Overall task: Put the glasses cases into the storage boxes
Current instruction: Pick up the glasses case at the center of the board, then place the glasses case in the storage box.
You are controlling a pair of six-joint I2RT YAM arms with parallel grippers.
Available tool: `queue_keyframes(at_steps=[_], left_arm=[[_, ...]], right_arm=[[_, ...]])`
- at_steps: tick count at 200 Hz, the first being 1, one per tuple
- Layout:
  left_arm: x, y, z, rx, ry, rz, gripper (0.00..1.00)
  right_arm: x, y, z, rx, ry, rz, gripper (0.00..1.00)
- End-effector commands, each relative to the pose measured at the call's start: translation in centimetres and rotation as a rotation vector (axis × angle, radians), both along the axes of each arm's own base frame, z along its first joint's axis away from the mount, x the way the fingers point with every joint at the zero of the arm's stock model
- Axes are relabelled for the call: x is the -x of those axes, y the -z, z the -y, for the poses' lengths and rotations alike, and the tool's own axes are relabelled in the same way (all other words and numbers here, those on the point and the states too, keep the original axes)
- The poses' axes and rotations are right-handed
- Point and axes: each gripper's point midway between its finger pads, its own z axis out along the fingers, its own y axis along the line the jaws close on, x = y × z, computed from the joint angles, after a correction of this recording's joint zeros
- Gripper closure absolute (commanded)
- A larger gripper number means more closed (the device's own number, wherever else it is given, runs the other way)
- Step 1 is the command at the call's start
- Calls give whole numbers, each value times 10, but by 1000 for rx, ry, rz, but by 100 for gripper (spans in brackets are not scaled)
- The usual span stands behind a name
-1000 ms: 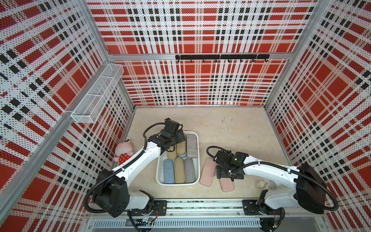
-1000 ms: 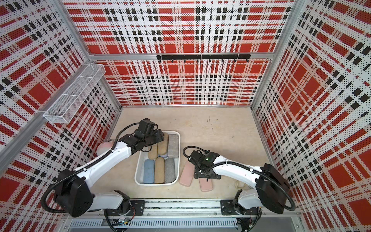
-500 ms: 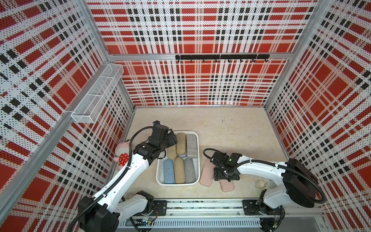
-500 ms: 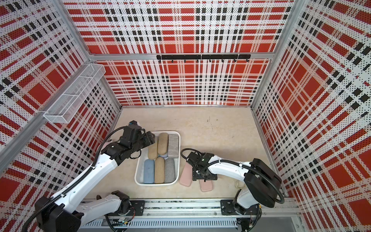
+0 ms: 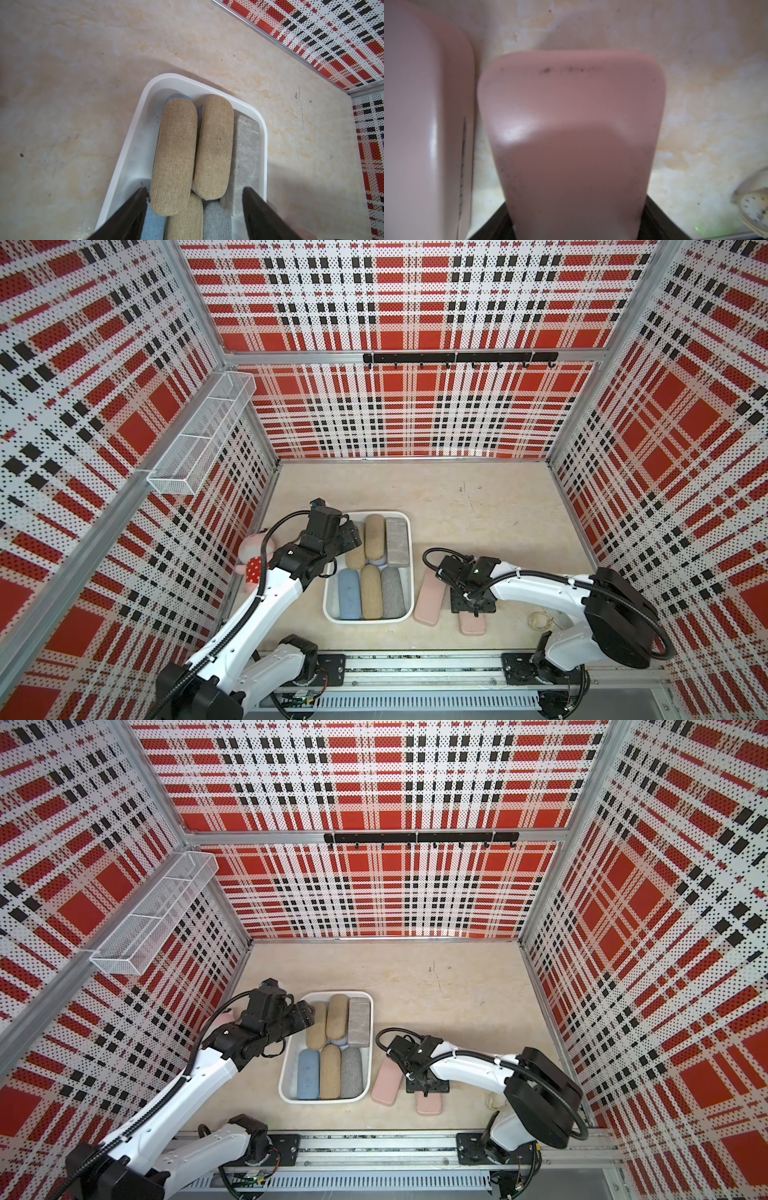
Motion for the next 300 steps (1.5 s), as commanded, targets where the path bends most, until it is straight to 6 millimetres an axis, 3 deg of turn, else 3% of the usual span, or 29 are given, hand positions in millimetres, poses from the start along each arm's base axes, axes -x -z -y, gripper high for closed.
queue_keyframes(at_steps=[1,21,46,82,121,152,256,285,300], left_arm=[[2,-1,-1,-9,18,9,24],[2,0,-3,-17,12,9,24],[3,6,-5,-24,12,-3,24],[3,17,-15,-46,-19,-25,24],[4,23,-18,-57,-17,-38,24],[4,26,-17,-49,-10,-45,24],[4,29,-18,-60,-5,-46,24],[5,31,-19,-53,-8,-44,24],[6,31,-19,-51,-8,-42,24]], right_arm=[[-4,-45,4,-8,40,75,42],[-8,-81,-21,-83,38,119,42],[-15,-110,-82,-218,11,138,42],[-15,-115,-181,-366,-39,62,41],[-24,-110,-233,-410,-66,39,41],[-22,-90,-246,-421,-21,-28,41],[-34,-50,-244,-378,40,-119,41],[-37,-48,-239,-356,37,-118,41],[-38,-58,-240,-345,15,-93,41]])
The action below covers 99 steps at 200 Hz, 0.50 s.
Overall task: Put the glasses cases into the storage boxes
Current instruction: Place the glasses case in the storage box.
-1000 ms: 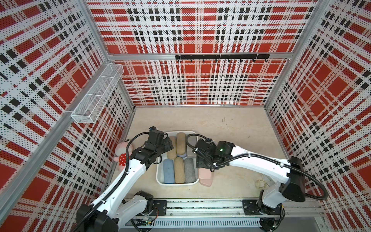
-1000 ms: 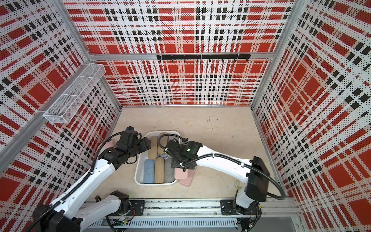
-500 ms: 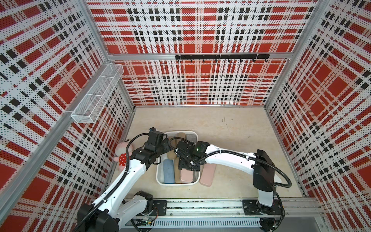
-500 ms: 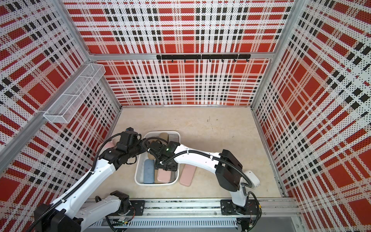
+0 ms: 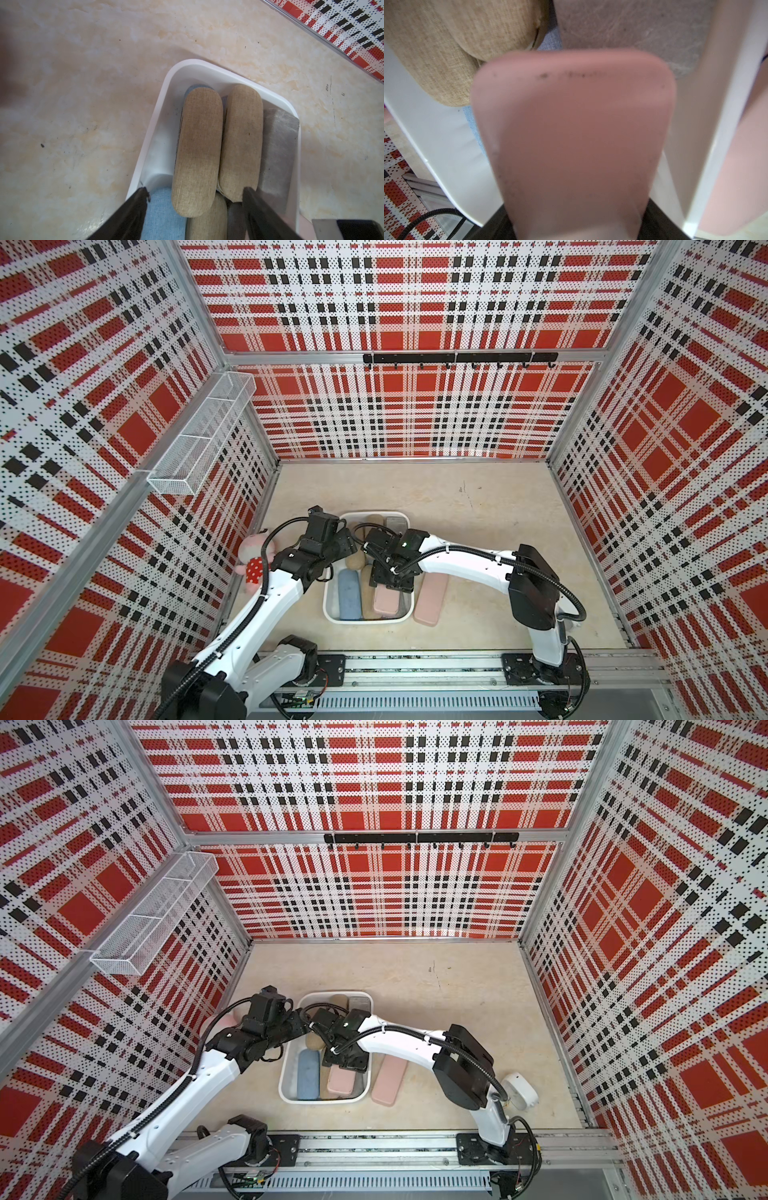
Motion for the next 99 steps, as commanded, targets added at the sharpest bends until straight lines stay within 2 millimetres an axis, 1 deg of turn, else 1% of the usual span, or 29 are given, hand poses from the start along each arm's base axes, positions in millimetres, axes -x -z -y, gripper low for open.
queue_keyframes(at_steps=[1,14,26,46,62,79,99], left_arm=[[-1,-3,0,5,10,21,24],[-2,-2,-1,6,10,18,24],[-3,-2,-1,6,11,16,24],[-3,-2,-3,6,6,18,24],[-2,-4,-4,8,1,26,24],[-2,-5,-5,11,-2,33,24],[-2,-6,-5,10,-1,35,24]], right_arm=[[-3,-6,0,28,-7,11,41],[2,-15,1,41,-18,18,41],[10,-18,2,33,-24,-1,41],[25,-13,2,-4,-33,-55,41],[31,-8,-1,-31,-38,-89,41],[33,-4,-2,-26,-41,-105,41],[25,-2,2,-1,-32,-87,41]])
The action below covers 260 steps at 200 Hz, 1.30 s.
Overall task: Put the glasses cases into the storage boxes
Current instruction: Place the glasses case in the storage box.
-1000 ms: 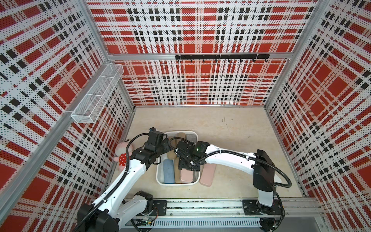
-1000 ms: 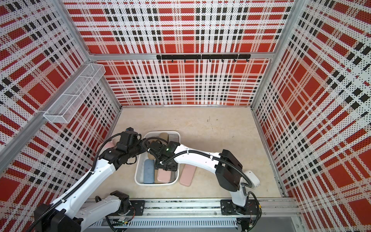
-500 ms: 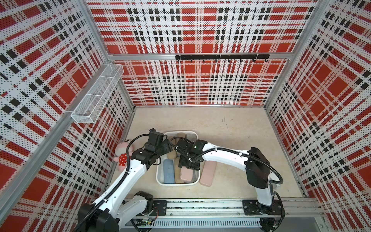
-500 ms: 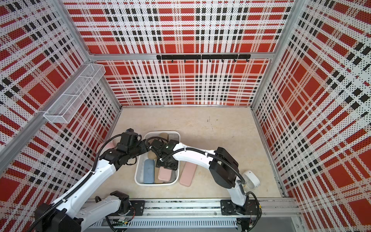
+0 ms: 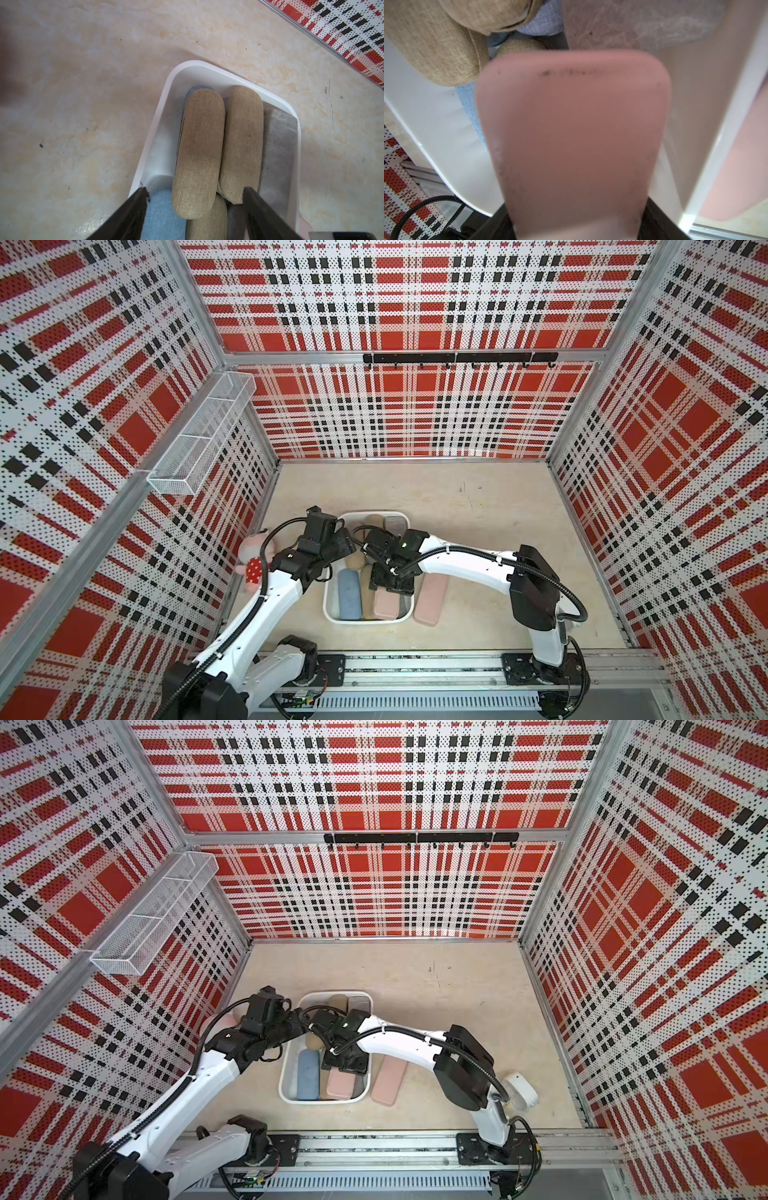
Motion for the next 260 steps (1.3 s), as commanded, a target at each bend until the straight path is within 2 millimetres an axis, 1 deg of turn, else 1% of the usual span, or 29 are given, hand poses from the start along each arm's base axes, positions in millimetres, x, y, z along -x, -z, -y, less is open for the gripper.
queue_keyframes(at_steps=[1,20,35,51,69,91,112,136,160,179,196,207,235,244,260], left_arm=[[0,-3,-2,-4,6,23,24],[0,-3,-2,-3,7,22,24],[0,-4,-2,-3,7,24,24],[0,-3,-3,-4,5,22,24],[-1,-2,-4,-7,3,19,24],[-1,-3,-5,-4,0,24,24],[-1,-4,-5,-2,-2,25,24],[-1,-4,-5,-1,-3,28,24],[-1,-4,-6,0,-4,27,24],[-1,-4,-5,1,-3,28,24],[-1,-4,-6,1,-5,26,24],[-1,-4,-6,0,-4,26,24],[-1,-4,-6,1,-4,26,24],[-1,-4,-6,1,-4,26,24],[-1,-4,-6,2,-3,24,24]], right_arm=[[8,-2,4,9,1,-30,41],[4,-1,3,3,3,-36,41],[3,-7,-1,4,-16,-24,41],[8,-16,-1,3,-31,-19,41],[12,-17,2,-4,-34,-34,41],[9,-7,7,13,-30,-48,41],[1,-2,1,9,-35,-43,41],[-8,5,-2,30,-39,-37,41],[-18,10,1,53,-38,-32,41],[-24,9,2,70,-41,-12,40],[-27,10,5,102,-47,0,40],[-26,15,8,115,-48,1,39],[-23,27,11,133,-53,1,31],[-23,28,12,139,-54,7,28],[-23,24,9,137,-68,23,19]])
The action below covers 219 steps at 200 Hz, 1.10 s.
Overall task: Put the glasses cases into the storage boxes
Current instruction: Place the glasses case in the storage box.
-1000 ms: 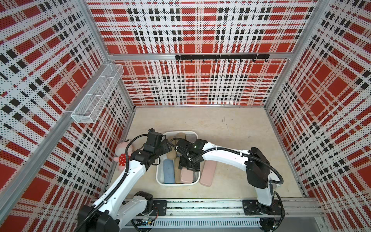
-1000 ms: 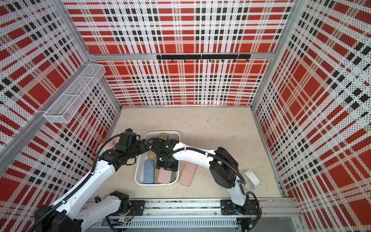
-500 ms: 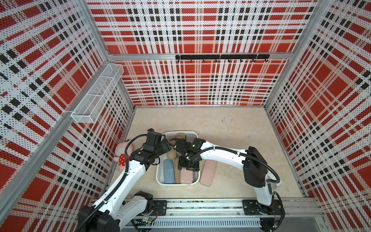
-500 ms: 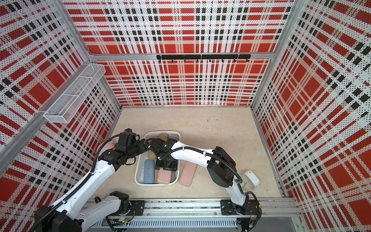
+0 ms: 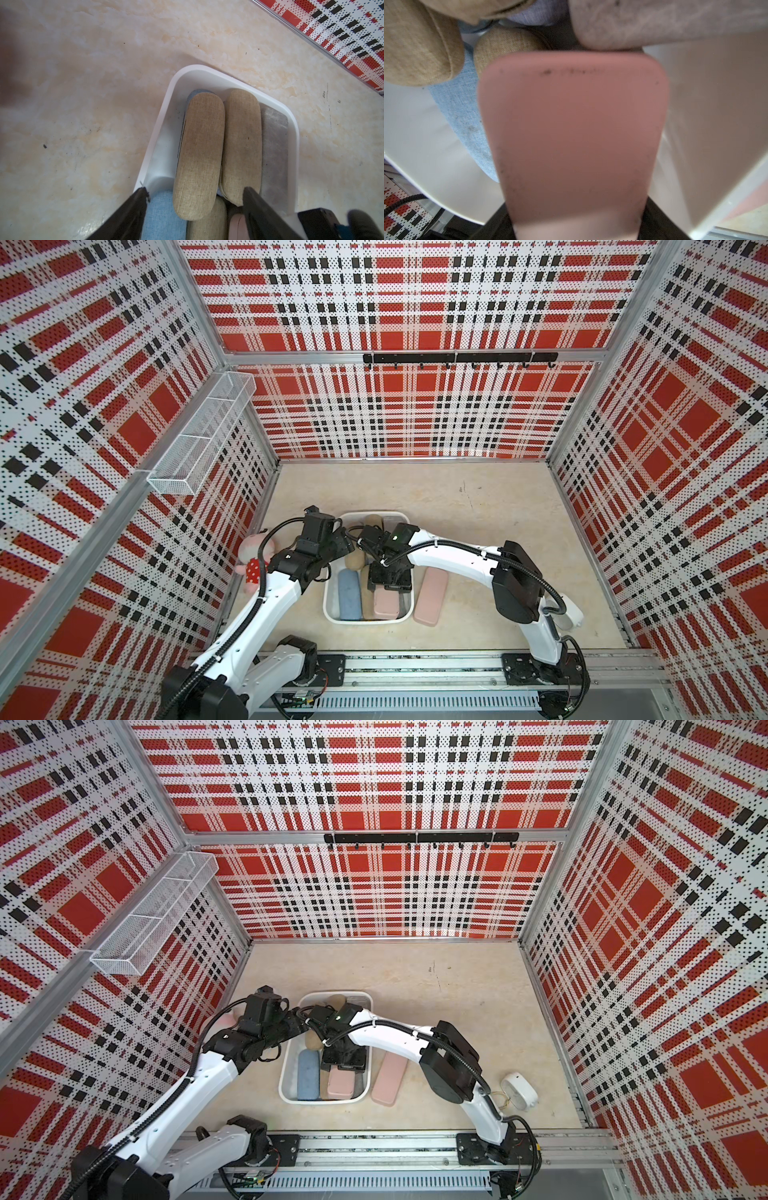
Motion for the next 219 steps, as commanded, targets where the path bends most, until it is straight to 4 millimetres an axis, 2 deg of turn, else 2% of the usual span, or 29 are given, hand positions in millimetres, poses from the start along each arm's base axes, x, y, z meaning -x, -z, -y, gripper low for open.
queue_keyframes(at_steps=[1,33,70,90,94,99,105,113,122,132,151,187,205,219], left_arm=[[-1,-2,-2,-3,10,17,24],[-1,-1,-2,-7,9,10,24],[-1,-7,2,6,16,19,23],[-1,-15,16,16,44,33,23],[-1,-17,18,16,48,38,23],[-1,-18,21,15,51,39,23],[0,-20,24,16,54,41,24],[0,-22,26,17,55,43,24],[0,-23,27,20,48,45,24],[0,-23,25,22,36,47,24],[1,-21,22,24,17,44,24],[3,-18,22,33,13,36,25],[4,-18,26,37,23,32,25],[6,-17,34,41,49,27,22]], right_arm=[[-10,9,7,62,-5,71,18],[-12,-7,10,72,-5,121,6],[-15,-40,15,69,-7,194,6],[-19,-64,20,57,-5,273,12],[-19,-67,20,51,-8,281,15],[-18,-68,20,42,-13,281,24],[-15,-66,19,36,-23,270,35],[-9,-63,17,30,-40,250,44],[0,-57,11,11,-77,225,61],[13,-48,2,-19,-122,187,69],[32,-28,-4,-34,-166,133,74],[39,-2,8,-11,-148,108,73],[35,-5,8,-13,-150,129,72],[29,-22,3,-51,-153,179,66]])
